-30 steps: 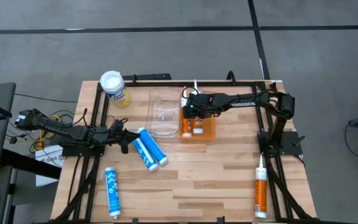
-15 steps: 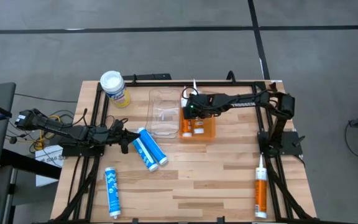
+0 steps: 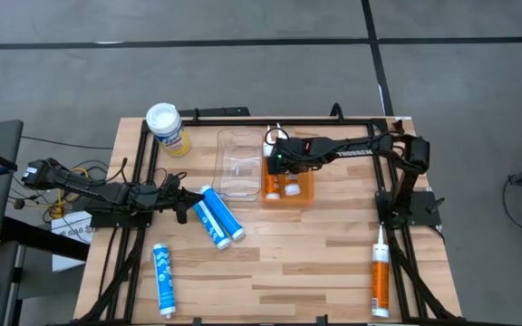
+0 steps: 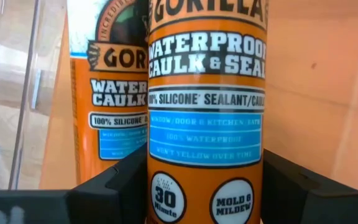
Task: Pick & place silicon tubes, Sealant and Lysol wipes
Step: Put the top orange sealant into the orange bin
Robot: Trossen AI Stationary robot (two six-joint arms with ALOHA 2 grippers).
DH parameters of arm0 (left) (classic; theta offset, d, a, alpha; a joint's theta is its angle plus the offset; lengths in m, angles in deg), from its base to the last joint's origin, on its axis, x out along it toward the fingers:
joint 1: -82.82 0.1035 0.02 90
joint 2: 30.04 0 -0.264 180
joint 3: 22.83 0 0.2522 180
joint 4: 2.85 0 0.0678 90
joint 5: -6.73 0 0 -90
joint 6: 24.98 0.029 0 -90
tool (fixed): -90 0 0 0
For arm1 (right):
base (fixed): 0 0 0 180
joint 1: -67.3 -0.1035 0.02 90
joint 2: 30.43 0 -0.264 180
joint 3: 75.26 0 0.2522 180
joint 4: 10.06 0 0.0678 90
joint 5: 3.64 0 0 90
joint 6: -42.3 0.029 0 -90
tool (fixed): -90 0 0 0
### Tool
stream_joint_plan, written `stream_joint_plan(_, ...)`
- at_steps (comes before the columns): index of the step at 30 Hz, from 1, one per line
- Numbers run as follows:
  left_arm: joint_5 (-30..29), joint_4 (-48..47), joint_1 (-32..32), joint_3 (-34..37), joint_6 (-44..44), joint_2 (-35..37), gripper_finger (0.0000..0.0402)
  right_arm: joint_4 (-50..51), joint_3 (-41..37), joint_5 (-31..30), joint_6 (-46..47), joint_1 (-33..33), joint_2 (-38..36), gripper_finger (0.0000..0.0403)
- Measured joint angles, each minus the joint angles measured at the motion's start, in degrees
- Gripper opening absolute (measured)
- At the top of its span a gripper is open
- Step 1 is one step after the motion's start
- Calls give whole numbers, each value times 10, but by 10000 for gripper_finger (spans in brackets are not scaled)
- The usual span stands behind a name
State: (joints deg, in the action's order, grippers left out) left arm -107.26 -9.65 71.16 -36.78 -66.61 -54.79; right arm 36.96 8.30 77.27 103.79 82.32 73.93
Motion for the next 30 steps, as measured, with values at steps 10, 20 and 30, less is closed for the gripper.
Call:
stream_joint_plan(10,0,0,0,0,0,0,0,-25,0,3,0,-9,0,230)
stream_joint_plan(20,0,0,0,0,0,0,0,-25,0,3,0,-9,0,230)
stream_joint_plan(30,0,0,0,0,0,0,0,-24,0,22,-6,-9,0,230)
